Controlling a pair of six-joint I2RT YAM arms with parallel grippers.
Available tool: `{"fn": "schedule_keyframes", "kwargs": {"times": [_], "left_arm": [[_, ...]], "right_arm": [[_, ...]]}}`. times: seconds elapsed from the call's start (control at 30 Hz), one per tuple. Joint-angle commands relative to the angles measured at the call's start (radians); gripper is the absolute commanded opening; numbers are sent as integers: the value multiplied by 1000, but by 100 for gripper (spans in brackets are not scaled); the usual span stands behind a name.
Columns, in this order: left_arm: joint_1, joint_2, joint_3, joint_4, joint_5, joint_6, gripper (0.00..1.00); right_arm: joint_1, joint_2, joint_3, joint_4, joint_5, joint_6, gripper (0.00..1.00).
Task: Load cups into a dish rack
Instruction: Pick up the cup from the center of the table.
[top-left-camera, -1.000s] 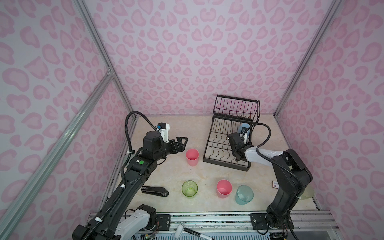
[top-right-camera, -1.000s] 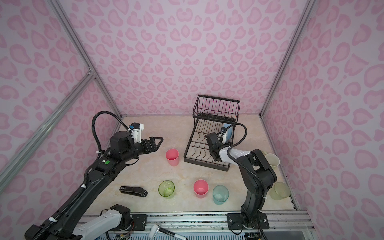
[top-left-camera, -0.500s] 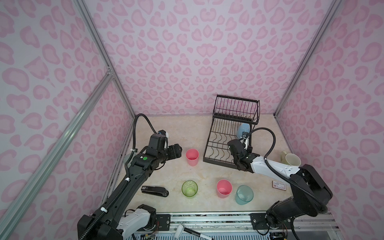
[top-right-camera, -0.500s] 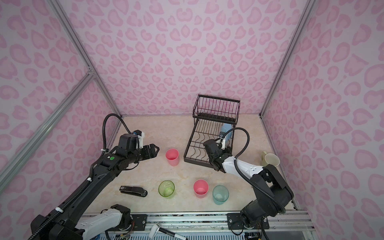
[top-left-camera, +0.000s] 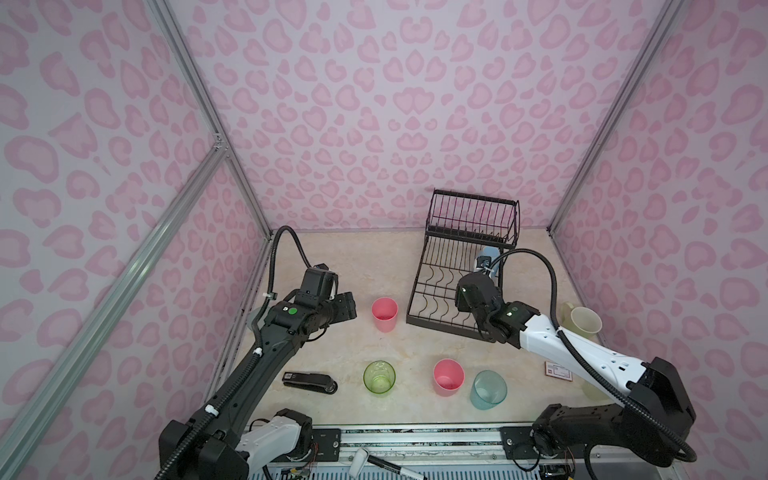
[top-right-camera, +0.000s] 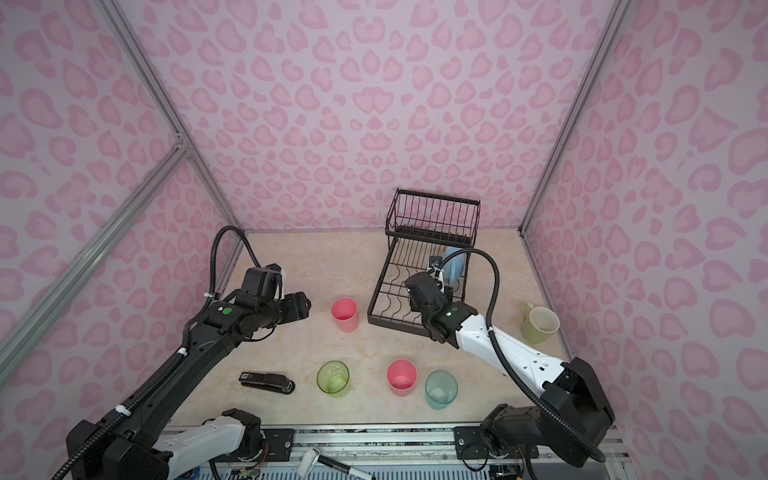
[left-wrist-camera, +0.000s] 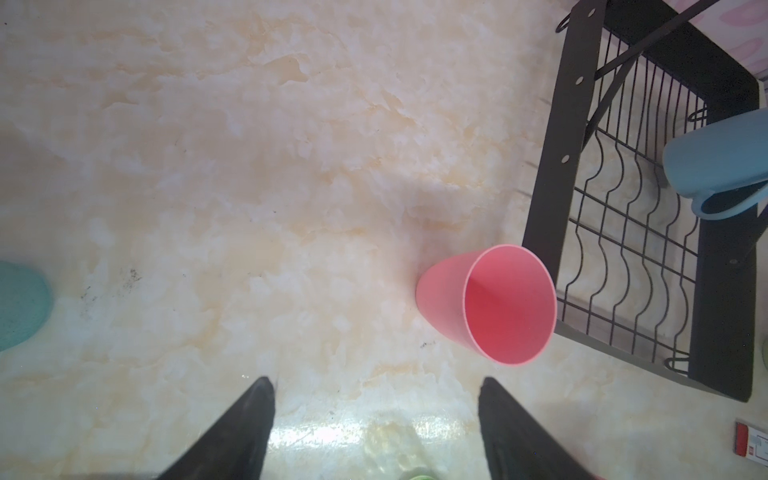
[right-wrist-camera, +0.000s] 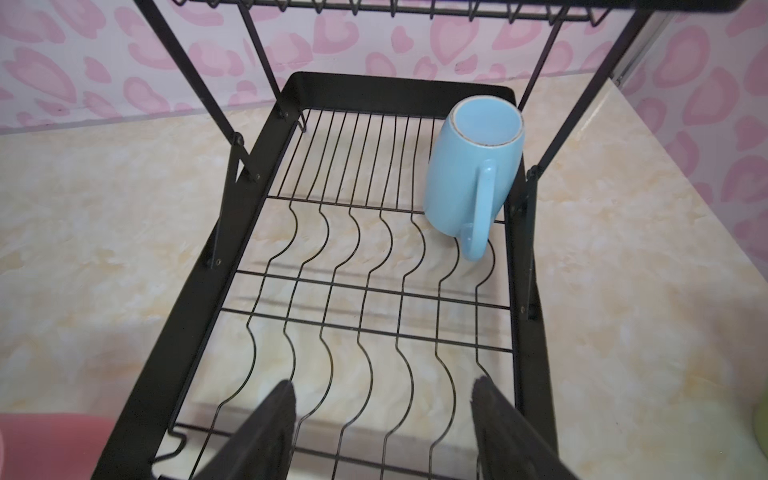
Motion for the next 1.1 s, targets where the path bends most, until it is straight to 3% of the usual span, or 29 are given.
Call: {"fn": "schedule_keyframes", "kwargs": {"times": [0.0,0.5,0.77,1.07], "left_arm": [[-5,11,24,-14,7,21,79],[-148,256,154,-23,-81,67,74],[-188,422,238,-24,-102,88,63],[-202,508,229,-3,-99,81,52]], "right_arm": [[0,-38,6,-105,-32,4,66],[13,-71,64,-247,-165,-36,66],[11,-108,12,-221,-199,-33,67],[-21,-131,-46,-156,-291,-19,67]]}}
